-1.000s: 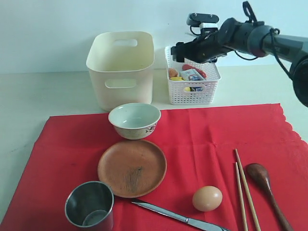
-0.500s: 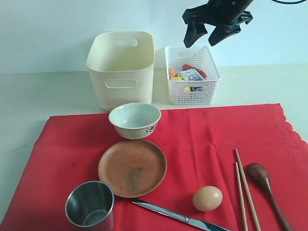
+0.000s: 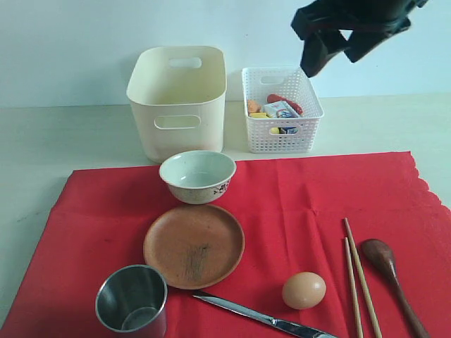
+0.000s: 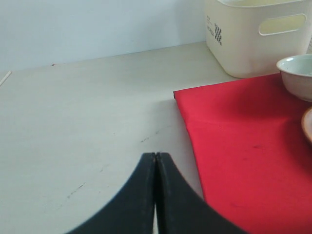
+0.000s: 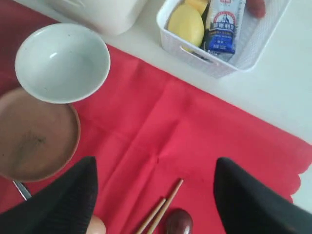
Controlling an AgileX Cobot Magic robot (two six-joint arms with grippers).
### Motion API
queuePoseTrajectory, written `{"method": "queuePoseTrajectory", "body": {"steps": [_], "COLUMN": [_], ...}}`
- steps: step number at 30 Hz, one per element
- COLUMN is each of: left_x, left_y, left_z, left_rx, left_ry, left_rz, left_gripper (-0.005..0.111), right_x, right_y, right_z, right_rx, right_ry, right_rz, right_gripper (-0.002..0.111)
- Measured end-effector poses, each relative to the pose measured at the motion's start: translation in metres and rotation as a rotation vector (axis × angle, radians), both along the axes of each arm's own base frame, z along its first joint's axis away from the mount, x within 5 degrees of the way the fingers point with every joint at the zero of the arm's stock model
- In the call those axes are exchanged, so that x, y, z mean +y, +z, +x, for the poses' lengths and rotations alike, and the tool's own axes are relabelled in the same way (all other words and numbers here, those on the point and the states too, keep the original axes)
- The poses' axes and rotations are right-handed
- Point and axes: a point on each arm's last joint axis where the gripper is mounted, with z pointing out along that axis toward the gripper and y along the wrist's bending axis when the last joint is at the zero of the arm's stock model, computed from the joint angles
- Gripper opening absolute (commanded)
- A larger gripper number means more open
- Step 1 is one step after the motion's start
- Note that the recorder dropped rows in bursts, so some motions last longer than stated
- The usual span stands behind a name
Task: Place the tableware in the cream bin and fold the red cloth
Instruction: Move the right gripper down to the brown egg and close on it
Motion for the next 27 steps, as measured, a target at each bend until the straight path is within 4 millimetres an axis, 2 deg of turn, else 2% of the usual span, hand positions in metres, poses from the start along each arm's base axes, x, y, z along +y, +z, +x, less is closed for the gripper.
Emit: {"method": "queuePoseTrajectory", "body": {"steps": [9, 16, 21, 27], "left_x": [0.000, 0.000, 0.000, 0.000], "left_y": [0.000, 0.000, 0.000, 0.000], "left_z": [0.000, 0.000, 0.000, 0.000], "left_rx": [0.000, 0.000, 0.000, 0.000], "left_ry": [0.000, 0.000, 0.000, 0.000], "left_rz": [0.000, 0.000, 0.000, 0.000], "left_gripper": [0.000, 0.000, 0.000, 0.000], "right_x": [-0.023, -0.036, -0.041, -0.040], "right_y": [-0.001, -0.016, -0.029, -0.045], "right_z": [-0.057, -0.092, -0.104, -0.107], "right_rx": [-0.093, -0.133, -0.163, -0.173], "right_ry": [-0.009, -0.007, 0.001, 0.004], "right_rz": [0.029, 0.039, 0.042, 0.076], "right_gripper": [0.064, 0.064, 0.064, 0.064]}}
